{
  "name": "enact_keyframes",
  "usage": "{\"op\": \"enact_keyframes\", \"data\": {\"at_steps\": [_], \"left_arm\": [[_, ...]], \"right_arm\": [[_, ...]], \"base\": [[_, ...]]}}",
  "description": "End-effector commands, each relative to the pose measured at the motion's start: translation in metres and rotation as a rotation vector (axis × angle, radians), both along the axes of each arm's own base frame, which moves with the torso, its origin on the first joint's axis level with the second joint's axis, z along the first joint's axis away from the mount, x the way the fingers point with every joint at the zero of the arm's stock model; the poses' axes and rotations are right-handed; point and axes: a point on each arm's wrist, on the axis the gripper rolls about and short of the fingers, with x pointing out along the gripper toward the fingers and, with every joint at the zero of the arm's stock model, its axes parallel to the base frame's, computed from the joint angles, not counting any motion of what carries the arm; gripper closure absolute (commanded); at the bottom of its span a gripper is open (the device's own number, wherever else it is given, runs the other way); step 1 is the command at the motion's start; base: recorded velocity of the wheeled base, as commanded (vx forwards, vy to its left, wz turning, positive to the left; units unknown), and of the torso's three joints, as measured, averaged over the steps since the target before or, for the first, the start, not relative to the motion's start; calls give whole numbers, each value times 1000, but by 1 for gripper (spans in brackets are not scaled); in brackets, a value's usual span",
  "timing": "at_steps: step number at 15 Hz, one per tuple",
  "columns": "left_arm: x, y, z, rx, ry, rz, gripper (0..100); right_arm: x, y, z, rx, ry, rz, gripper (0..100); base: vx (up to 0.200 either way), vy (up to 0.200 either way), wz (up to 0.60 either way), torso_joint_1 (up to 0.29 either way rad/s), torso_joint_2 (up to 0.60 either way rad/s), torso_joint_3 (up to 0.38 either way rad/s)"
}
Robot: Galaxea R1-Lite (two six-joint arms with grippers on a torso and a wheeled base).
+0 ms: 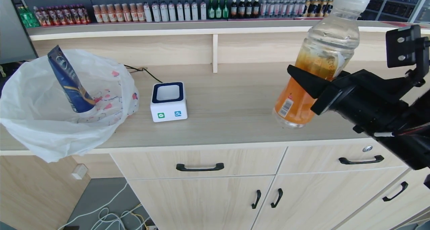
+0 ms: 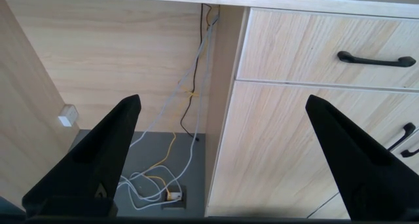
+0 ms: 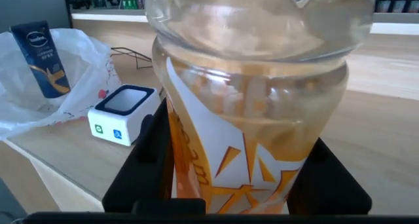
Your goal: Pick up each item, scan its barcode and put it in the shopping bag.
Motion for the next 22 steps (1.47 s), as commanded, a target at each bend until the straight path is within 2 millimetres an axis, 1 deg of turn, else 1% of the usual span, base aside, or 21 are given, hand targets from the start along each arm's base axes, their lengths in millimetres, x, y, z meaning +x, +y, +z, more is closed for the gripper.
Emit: {"op": "enact_keyframes", "data": {"at_steps": [1, 2, 4, 7, 8, 9, 10, 12, 14, 15, 16, 19, 22], "left_arm": [[0, 0, 0, 0, 0, 0, 0], [0, 0, 0, 0, 0, 0, 0], [0, 0, 0, 0, 0, 0, 0], [0, 0, 0, 0, 0, 0, 0], [0, 0, 0, 0, 0, 0, 0], [0, 0, 0, 0, 0, 0, 0], [0, 0, 0, 0, 0, 0, 0], [0, 0, 0, 0, 0, 0, 0], [0, 0, 0, 0, 0, 0, 0], [0, 0, 0, 0, 0, 0, 0], [0, 0, 0, 0, 0, 0, 0], [0, 0, 0, 0, 0, 0, 0], [0, 0, 0, 0, 0, 0, 0]], "right_arm": [[-39, -17, -4, 55, 36, 87, 100], [-46, -20, -7, 69, 56, 125, 100], [-53, -21, -12, 49, 68, 247, 100], [-53, -15, -11, 38, 79, 374, 100], [-49, -10, -9, 22, 76, 447, 100], [-47, -9, -8, 21, 73, 461, 100], [-40, -3, -5, 18, 74, 502, 100], [-35, 10, -4, 25, 94, 564, 100], [-38, 22, -7, 29, 129, 645, 100], [-41, 30, -9, 32, 150, 734, 100], [-42, 34, -11, 23, 157, 784, 100], [-35, 48, -16, -14, 154, 889, 100], [-34, 60, -14, -13, 169, 972, 100]], "base": [[0, 0, 0, 0, 0, 0], [0, 0, 0, 0, 0, 0], [0, 0, 0, 0, 0, 0], [0, 0, 0, 0, 0, 0], [0, 0, 0, 0, 0, 0], [0, 0, 0, 0, 0, 0], [0, 0, 0, 0, 0, 0], [0, 0, 0, 0, 0, 0], [0, 0, 0, 0, 0, 0], [0, 0, 0, 0, 0, 0], [0, 0, 0, 0, 0, 0], [0, 0, 0, 0, 0, 0], [0, 0, 0, 0, 0, 0]]}}
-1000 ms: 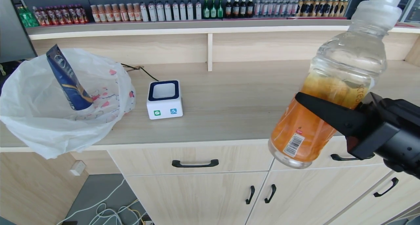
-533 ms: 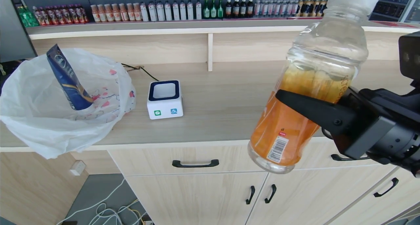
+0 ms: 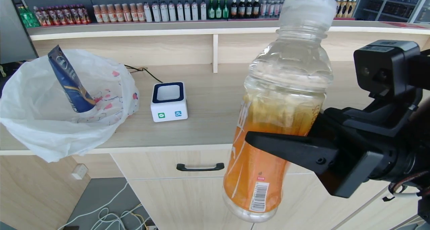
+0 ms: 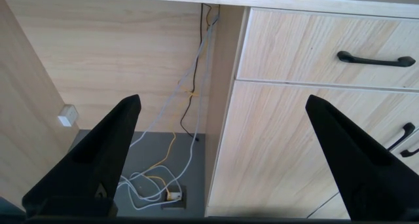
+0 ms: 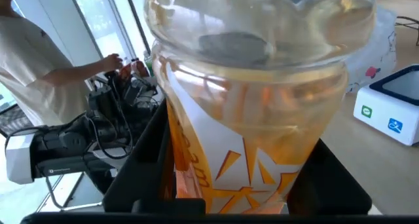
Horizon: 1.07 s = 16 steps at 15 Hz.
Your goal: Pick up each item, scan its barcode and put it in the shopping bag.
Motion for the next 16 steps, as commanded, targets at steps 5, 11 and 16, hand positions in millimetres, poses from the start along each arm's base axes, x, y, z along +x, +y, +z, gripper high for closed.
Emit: {"op": "enact_keyframes", "data": {"at_steps": [5, 11, 16], "left_arm": [[0, 0, 0, 0, 0, 0, 0], [0, 0, 0, 0, 0, 0, 0], [0, 0, 0, 0, 0, 0, 0]], "right_arm": [[1, 15, 10, 24, 66, 89, 100], [11, 16, 40, 92, 143, 149, 100], [10, 16, 37, 81, 149, 156, 100]], "base": [[0, 0, 0, 0, 0, 0], [0, 0, 0, 0, 0, 0], [0, 0, 0, 0, 0, 0]]}}
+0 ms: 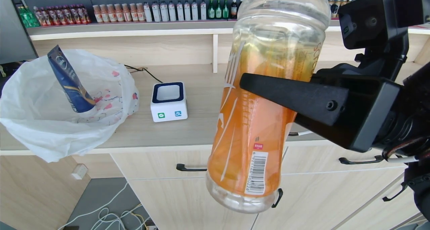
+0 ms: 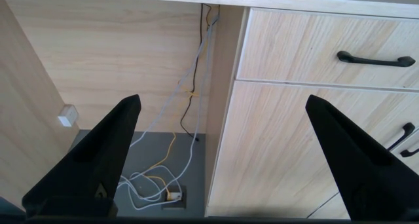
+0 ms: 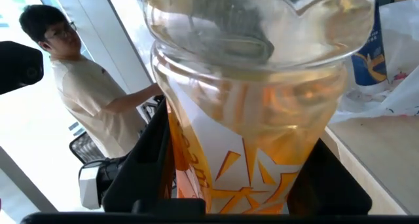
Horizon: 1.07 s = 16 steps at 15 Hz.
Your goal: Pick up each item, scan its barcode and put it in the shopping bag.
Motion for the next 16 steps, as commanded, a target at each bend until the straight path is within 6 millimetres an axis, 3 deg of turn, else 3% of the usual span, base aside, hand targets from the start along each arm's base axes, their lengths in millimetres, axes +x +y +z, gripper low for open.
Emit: {"op": "enact_keyframes", "data": {"at_steps": [1, 12, 16], "left_arm": [[0, 0, 0, 0, 0, 0, 0], [0, 0, 0, 0, 0, 0, 0], [0, 0, 0, 0, 0, 0, 0]], "right_arm": [[0, 0, 0, 0, 0, 1, 100], [-1, 0, 0, 0, 0, -2, 100], [7, -24, -3, -2, 6, -97, 100]], "base": [[0, 0, 0, 0, 0, 0], [0, 0, 0, 0, 0, 0], [0, 0, 0, 0, 0, 0]]}}
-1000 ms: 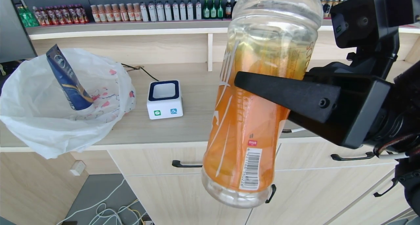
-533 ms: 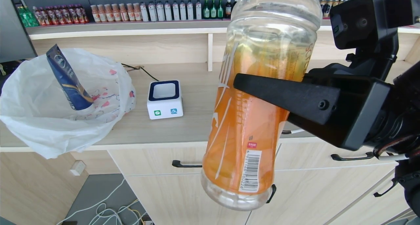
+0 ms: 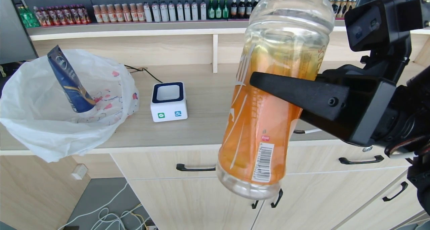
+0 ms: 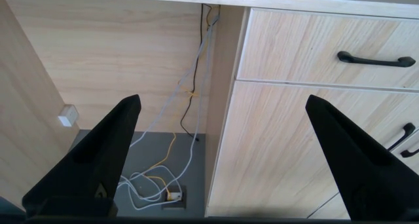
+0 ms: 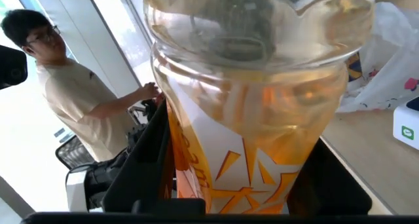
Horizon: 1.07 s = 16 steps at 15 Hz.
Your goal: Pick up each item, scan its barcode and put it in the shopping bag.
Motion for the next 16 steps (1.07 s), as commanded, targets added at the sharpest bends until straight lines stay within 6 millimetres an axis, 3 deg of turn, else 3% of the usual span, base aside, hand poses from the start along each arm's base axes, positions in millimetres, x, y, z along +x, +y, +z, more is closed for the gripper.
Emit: {"op": "enact_keyframes", "data": {"at_steps": [1, 7, 11, 14, 16], "left_arm": [[0, 0, 0, 0, 0, 0, 0], [0, 0, 0, 0, 0, 0, 0], [0, 0, 0, 0, 0, 0, 0], [0, 0, 0, 1, 0, -2, 0], [0, 0, 0, 1, 0, -2, 0]], "right_arm": [[1, -16, 0, 1, -1, -50, 100], [-1, -60, -20, -33, -13, -278, 100], [-1, -67, -33, -68, -100, -457, 100], [-5, -74, -54, -121, -89, -671, 100], [-9, -77, -57, -140, -122, -701, 100]], "base": [[0, 0, 0, 0, 0, 0], [0, 0, 0, 0, 0, 0], [0, 0, 0, 0, 0, 0], [0, 0, 0, 0, 0, 0], [0, 0, 0, 0, 0, 0]]}}
